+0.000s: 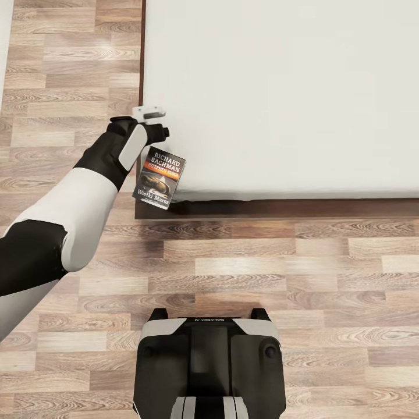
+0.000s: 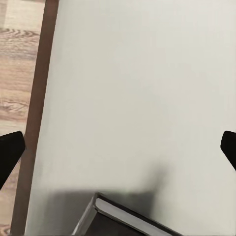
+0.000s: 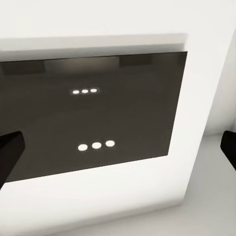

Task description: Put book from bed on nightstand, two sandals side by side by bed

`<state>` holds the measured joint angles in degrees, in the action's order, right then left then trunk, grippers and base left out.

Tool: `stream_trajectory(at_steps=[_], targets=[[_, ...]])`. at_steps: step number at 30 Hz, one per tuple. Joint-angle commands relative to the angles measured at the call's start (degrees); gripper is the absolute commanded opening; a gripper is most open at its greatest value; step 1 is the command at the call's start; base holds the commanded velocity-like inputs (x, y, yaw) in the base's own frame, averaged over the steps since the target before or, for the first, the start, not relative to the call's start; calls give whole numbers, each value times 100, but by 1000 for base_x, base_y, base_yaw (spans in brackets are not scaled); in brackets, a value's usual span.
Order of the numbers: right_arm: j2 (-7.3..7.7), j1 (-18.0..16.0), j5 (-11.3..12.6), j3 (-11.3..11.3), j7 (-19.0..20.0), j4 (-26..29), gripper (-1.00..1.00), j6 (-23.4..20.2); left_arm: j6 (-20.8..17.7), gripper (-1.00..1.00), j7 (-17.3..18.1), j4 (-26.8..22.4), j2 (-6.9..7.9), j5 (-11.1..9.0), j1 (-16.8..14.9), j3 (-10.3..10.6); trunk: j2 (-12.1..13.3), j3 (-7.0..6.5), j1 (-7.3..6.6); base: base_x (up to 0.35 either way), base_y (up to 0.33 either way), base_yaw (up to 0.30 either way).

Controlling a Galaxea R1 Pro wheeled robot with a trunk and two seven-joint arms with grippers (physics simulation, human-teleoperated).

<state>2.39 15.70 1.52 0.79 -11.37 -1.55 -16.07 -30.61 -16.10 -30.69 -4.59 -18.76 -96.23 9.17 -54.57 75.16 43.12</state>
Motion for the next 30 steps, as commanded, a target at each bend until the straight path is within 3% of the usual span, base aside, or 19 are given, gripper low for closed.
stream_trajectory(at_steps=[1, 9, 13, 14, 17, 18, 23, 24, 26, 27, 30], targets=[[1, 3, 15, 12, -14, 10, 100, -20, -18, 100, -88, -12, 9, -61, -1, 33, -4, 2, 2, 0, 0, 0], [11, 3, 15, 33, -16, 18, 100, -19, -22, 100, -301, -109, 76, -47, -28, 34, -4, 2, 2, 0, 0, 0], [33, 3, 11, 40, -20, 21, 100, -19, -23, 100, -509, -242, 359, -33, -43, 33, -4, 2, 2, 0, 0, 0], [33, 3, 11, 40, -20, 21, 100, -19, -23, 100, -509, -242, 359, -33, -43, 33, -4, 2, 2, 0, 0, 0], [49, 3, 9, 42, -21, 22, 100, -19, -24, 100, -636, -297, 712, -28, -50, 33, -4, 2, 2, 0, 0, 0], [49, 3, 9, 42, -21, 22, 100, -19, -24, 100, -636, -297, 712, -28, -50, 33, -4, 2, 2, 0, 0, 0], [62, 3, 7, 42, -25, 29, 100, -14, -14, 100, -741, -358, 1399, 29, -61, 38, -4, 2, 2, 0, 0, 0], [62, 3, 7, 42, -25, 29, 100, -14, -14, 100, -741, -358, 1399, 29, -61, 38, -4, 2, 2, 0, 0, 0], [65, 0, 9, 43, -28, 33, 100, -12, -7, 100, -763, -380, 1677, 154, -62, 39, -4, 2, 2, 0, 0, 0], [65, 0, 9, 43, -28, 33, 100, -12, -7, 100, -763, -380, 1677, 154, -62, 39, -4, 2, 2, 0, 0, 0], [67, -8, 12, 42, -30, 37, 100, -7, 25, 100, -768, -400, 2065, 475, -56, 42, -4, 2, 2, 0, 0, 0]])
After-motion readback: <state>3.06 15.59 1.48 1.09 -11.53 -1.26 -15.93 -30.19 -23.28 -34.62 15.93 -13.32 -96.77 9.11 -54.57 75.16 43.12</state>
